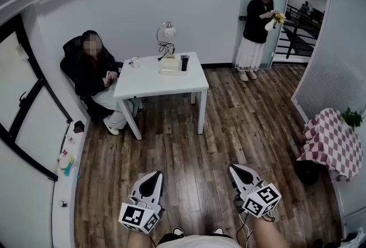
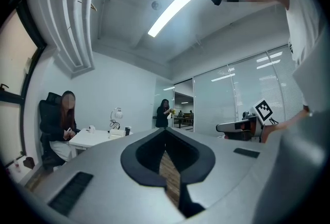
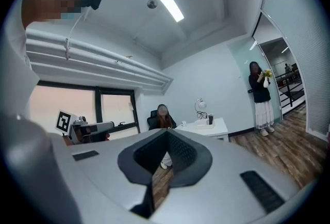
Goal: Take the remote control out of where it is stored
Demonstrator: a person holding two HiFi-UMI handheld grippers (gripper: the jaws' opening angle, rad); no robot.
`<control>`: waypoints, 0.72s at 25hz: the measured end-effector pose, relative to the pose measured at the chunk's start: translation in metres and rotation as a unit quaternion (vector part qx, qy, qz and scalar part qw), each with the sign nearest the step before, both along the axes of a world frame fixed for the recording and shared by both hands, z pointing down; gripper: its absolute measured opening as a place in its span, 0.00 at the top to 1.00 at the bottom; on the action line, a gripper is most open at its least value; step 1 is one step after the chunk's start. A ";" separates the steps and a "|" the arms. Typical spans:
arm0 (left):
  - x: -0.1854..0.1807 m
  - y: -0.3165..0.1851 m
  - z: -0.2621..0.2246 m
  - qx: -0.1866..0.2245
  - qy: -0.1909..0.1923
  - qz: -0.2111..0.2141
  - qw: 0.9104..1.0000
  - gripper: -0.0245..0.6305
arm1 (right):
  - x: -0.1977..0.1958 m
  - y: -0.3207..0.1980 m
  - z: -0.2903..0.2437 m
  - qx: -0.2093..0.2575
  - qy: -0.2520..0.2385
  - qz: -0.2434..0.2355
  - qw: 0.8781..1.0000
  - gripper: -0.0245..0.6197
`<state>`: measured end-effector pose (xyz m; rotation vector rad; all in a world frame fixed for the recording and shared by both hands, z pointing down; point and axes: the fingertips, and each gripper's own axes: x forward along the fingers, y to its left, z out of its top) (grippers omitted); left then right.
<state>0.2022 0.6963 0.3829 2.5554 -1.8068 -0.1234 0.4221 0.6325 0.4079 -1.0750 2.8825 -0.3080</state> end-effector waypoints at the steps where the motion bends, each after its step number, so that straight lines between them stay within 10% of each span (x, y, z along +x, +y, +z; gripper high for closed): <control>1: -0.012 -0.001 0.000 0.001 0.001 -0.002 1.000 0.95 | -0.011 -0.001 0.000 0.000 0.001 -0.001 1.000 0.95; 18: -0.134 -0.078 0.008 0.001 0.009 -0.014 1.000 0.95 | -0.147 -0.088 0.007 0.001 0.018 -0.036 0.999 0.95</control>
